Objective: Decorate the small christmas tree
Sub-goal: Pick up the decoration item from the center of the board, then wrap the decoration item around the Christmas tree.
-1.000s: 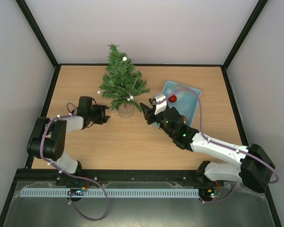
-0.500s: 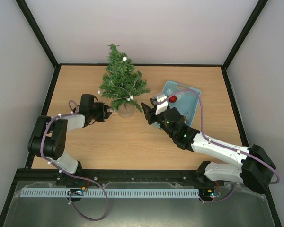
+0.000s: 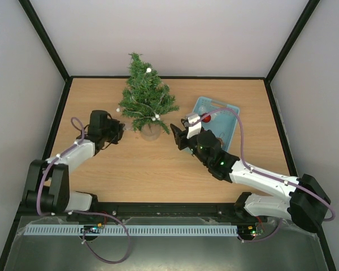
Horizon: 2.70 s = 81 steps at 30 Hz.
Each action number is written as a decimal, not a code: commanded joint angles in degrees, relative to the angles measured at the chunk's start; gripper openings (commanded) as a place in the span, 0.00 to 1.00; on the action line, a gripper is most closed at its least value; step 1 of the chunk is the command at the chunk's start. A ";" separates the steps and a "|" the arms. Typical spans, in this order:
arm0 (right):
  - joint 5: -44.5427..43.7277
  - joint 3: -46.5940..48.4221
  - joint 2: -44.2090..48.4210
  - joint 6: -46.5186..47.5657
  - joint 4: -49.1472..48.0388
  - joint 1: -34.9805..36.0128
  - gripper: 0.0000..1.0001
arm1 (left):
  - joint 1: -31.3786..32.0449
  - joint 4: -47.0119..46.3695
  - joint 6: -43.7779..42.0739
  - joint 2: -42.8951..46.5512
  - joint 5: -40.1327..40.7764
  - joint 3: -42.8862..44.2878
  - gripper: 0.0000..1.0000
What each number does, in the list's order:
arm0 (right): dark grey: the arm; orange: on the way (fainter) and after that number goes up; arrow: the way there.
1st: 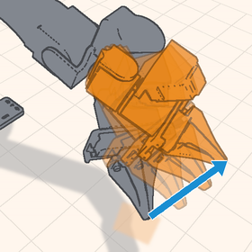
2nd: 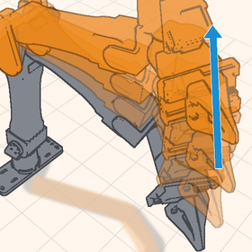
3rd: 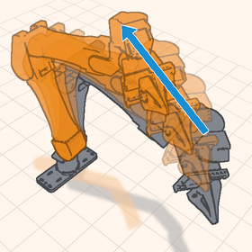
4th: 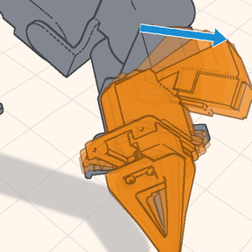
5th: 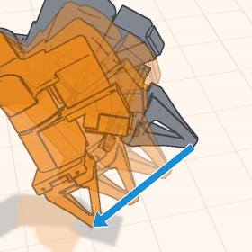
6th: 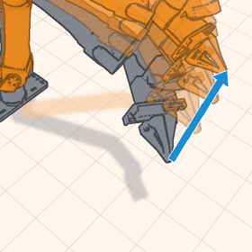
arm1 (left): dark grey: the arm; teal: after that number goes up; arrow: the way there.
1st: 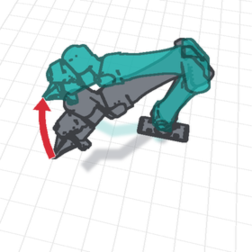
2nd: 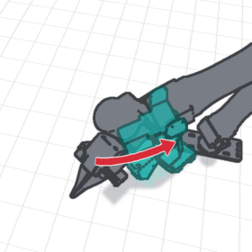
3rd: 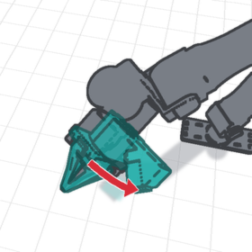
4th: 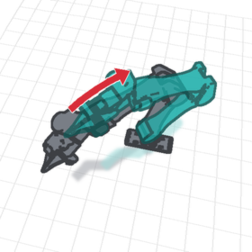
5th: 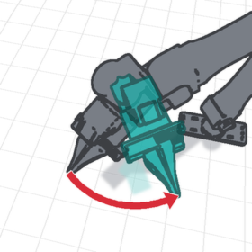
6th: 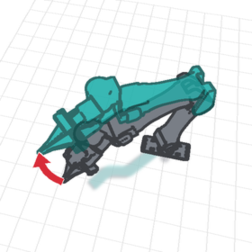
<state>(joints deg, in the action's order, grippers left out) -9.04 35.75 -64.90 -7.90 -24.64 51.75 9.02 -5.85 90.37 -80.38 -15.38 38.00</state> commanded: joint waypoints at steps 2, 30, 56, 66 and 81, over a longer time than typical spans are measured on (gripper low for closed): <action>-1.18 -1.08 2.42 0.42 0.24 -0.14 0.47 | -0.18 5.89 -5.95 8.15 8.85 1.78 0.15; -0.81 -1.84 6.81 0.63 1.96 -0.15 0.47 | -2.13 -4.08 -36.68 12.86 12.88 10.67 0.14; -0.09 -1.12 6.90 0.97 2.56 -0.09 0.47 | -5.99 -5.26 -47.25 10.74 -4.73 8.39 0.14; -0.50 -0.44 7.22 2.52 3.56 -0.13 0.47 | -7.95 -11.58 -49.20 8.27 -6.63 8.46 0.15; -0.98 -0.50 7.96 3.77 3.82 -0.15 0.47 | -9.19 -20.89 -53.09 -0.20 -18.81 12.43 0.16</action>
<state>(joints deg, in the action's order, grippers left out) -9.23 34.02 -57.87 -4.89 -21.15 51.75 0.05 -20.56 39.55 -79.68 -29.21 48.53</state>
